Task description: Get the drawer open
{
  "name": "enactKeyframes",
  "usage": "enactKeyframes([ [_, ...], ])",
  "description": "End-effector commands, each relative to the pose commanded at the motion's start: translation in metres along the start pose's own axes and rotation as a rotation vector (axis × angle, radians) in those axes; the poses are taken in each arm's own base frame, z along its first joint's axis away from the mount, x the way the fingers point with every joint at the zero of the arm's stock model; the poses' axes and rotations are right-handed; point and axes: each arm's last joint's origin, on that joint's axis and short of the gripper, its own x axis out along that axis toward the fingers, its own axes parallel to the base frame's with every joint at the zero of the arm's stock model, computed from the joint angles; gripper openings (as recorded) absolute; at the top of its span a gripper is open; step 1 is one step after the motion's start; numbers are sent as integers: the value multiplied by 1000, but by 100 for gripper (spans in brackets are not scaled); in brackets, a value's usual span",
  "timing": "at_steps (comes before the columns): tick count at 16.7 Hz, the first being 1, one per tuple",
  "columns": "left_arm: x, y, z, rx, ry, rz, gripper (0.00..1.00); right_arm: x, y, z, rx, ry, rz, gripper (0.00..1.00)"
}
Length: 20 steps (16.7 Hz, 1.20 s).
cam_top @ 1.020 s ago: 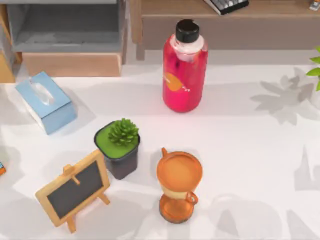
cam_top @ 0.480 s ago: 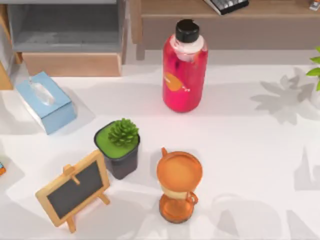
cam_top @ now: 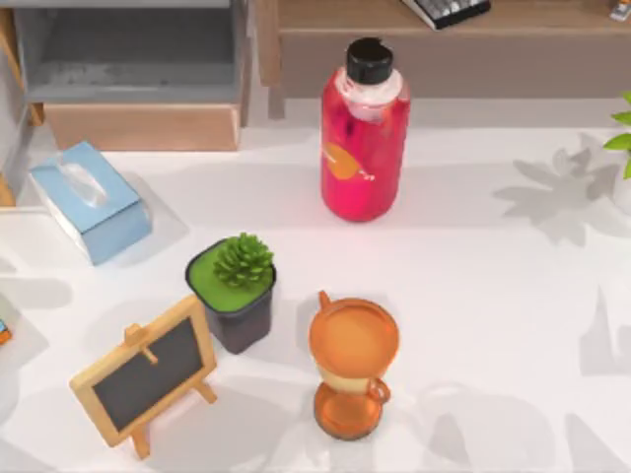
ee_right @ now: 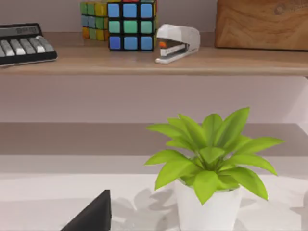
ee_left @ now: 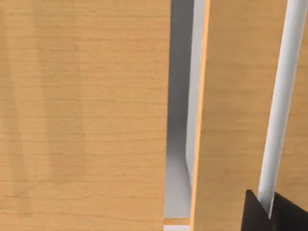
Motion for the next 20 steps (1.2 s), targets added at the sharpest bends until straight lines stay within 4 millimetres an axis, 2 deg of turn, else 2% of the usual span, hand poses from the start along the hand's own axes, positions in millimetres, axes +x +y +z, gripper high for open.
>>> enactKeyframes([
  [3, -3, -1, 1, -1, -8, -2, 0, 0, 0, 0, 0, 0, 0, 100],
  [10, -60, -2, 1, 1, -5, -1, 0, 0, 0, 0, 0, 0, 0, 100],
  [14, -62, -2, 1, 0, -4, -2, 0, 0, 0, 0, 0, 0, 0, 100],
  [20, -62, -2, 1, 0, -4, -2, 45, 0, 0, 0, 0, 0, 0, 100],
])
